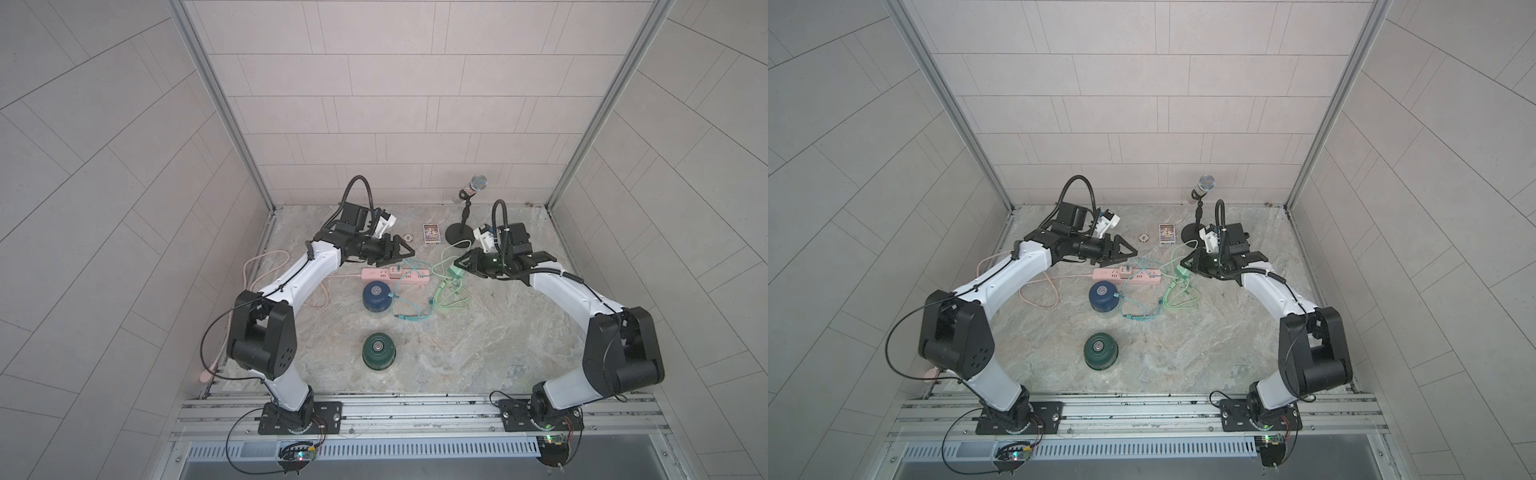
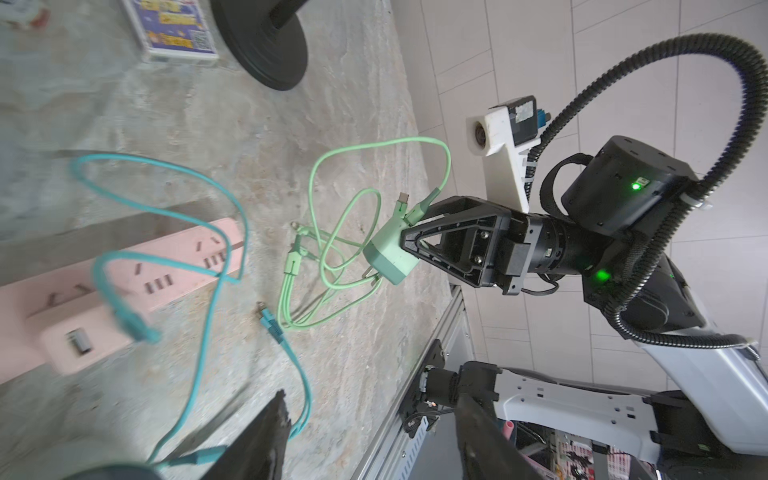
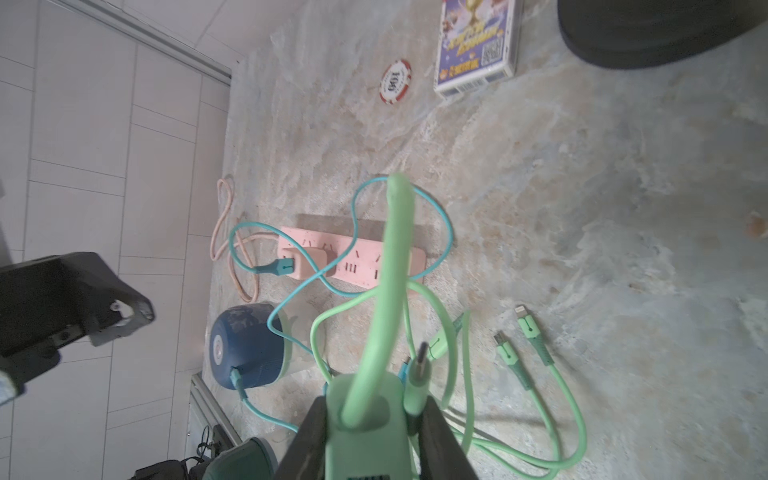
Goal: Charge the cordless meat grinders
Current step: Pick up the plug from the center of the board.
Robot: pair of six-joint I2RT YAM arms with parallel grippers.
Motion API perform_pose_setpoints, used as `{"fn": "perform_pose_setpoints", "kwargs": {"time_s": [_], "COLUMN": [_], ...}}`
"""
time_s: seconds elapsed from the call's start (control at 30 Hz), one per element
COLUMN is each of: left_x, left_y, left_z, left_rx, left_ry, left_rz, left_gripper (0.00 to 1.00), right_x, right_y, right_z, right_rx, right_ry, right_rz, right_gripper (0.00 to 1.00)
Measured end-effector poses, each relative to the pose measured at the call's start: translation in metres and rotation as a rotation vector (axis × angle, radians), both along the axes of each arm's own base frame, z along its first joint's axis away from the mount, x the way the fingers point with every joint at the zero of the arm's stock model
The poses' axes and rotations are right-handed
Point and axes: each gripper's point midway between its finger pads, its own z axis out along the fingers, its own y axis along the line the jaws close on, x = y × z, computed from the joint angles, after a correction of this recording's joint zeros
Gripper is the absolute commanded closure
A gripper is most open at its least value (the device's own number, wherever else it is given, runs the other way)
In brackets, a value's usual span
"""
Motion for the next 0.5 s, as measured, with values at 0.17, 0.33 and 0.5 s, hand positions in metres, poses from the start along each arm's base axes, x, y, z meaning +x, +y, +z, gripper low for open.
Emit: {"fn": "perform_pose_setpoints", "kwargs": {"time_s": [0.17, 0.33, 0.5], "left_x": [-0.001, 0.000, 0.009], "left_y": [-0.044, -0.076, -0.094], "left_z": [0.001, 0.007, 0.018], "left_rx": [-0.066, -0.147, -0.227], "left_ry": [0.010, 0.020, 0.013], "left_rz": [-0.057, -0.075, -0.058], "left_gripper": [0.39, 0.43, 0.45], "right_x": [0.005, 0.007, 0.005], "right_y": [0.002, 0.005, 0.008], "right_z": [0.034, 0.043, 0.043], "right_rx": [0.046, 0.091, 0.115], "right_ry": [-0.071, -0.072, -0.062], "right_rz": [-0.021, -0.032, -0.025], "right_gripper": [0.84, 0.84, 0.84]}}
